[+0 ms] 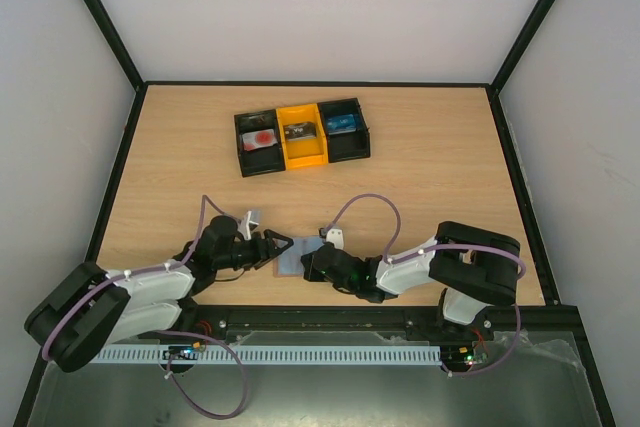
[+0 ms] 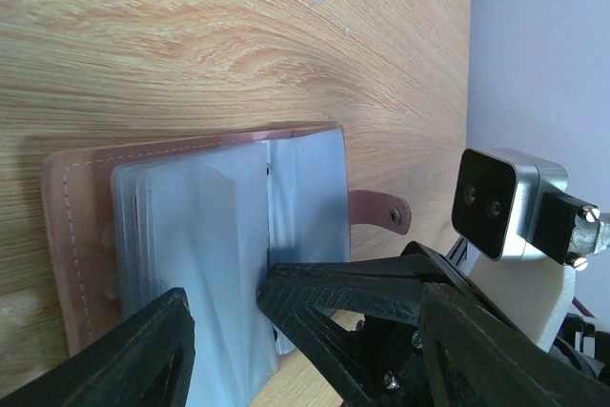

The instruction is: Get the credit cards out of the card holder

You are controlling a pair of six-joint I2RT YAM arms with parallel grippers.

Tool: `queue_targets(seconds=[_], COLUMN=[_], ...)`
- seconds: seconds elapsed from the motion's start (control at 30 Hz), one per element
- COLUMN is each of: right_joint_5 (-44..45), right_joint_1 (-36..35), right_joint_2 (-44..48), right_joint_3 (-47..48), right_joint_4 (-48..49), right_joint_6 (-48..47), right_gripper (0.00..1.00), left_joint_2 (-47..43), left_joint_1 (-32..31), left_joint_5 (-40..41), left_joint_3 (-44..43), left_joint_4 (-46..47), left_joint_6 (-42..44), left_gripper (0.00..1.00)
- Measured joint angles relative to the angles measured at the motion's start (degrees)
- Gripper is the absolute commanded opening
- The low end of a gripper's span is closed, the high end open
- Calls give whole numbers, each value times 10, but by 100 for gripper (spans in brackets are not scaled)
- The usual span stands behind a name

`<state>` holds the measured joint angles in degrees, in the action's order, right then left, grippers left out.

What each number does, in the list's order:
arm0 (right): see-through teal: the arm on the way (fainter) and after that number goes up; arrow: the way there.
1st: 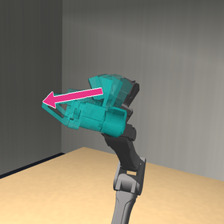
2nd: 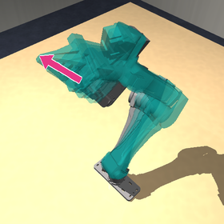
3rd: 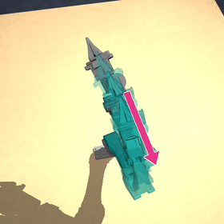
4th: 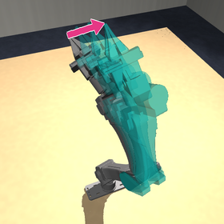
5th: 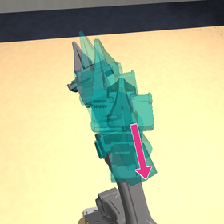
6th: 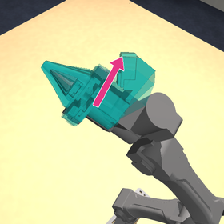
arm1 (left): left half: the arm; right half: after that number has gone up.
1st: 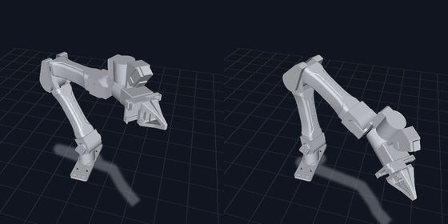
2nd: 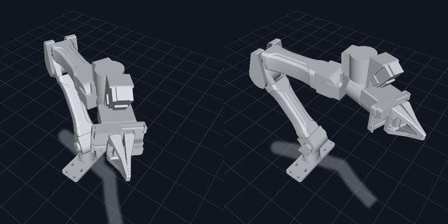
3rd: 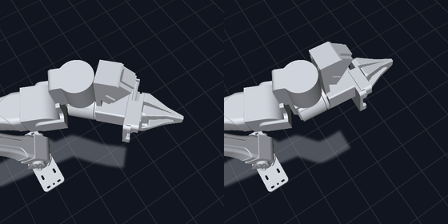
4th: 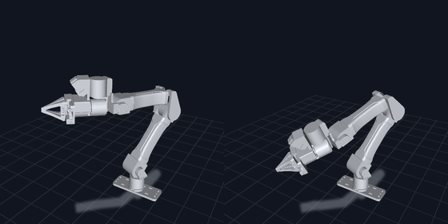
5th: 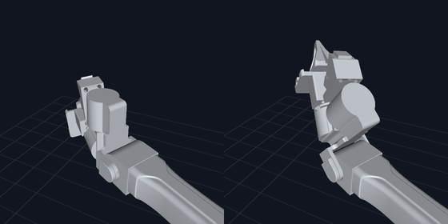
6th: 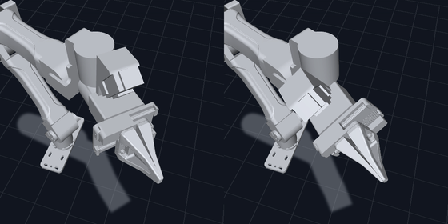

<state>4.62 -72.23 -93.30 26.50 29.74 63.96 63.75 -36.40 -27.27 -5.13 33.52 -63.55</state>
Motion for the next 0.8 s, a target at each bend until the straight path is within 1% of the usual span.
queue_targets(seconds=[0.1, 0.23, 0.33, 0.47, 0.63, 0.8], right_joint_5=[0, 0, 0, -1, -2, -2], right_joint_1=[0, 0, 0, 0, 0, 0], right_joint_2=[-1, -1, -1, -1, -1, -1], right_joint_3=[0, -3, -5, -7, -7, -7], right_joint_4=[3, 7, 11, 14, 15, 15], right_joint_6=[4, 7, 9, 10, 10, 11], right_gripper=[2, 2, 2, 2, 2, 2], left_joint_2=[-7, -47, -72, -79, -73, -65], left_joint_1=[-1, -1, -1, -1, -1, -1], left_joint_5=[1, 16, 30, 42, 43, 41], left_joint_3=[-1, -6, -7, -7, -7, -7], left_joint_4=[-8, -47, -76, -99, -100, -94], left_joint_6=[1, 8, 16, 21, 21, 21], left_gripper=[69, 73, 73, 72, 69, 69])
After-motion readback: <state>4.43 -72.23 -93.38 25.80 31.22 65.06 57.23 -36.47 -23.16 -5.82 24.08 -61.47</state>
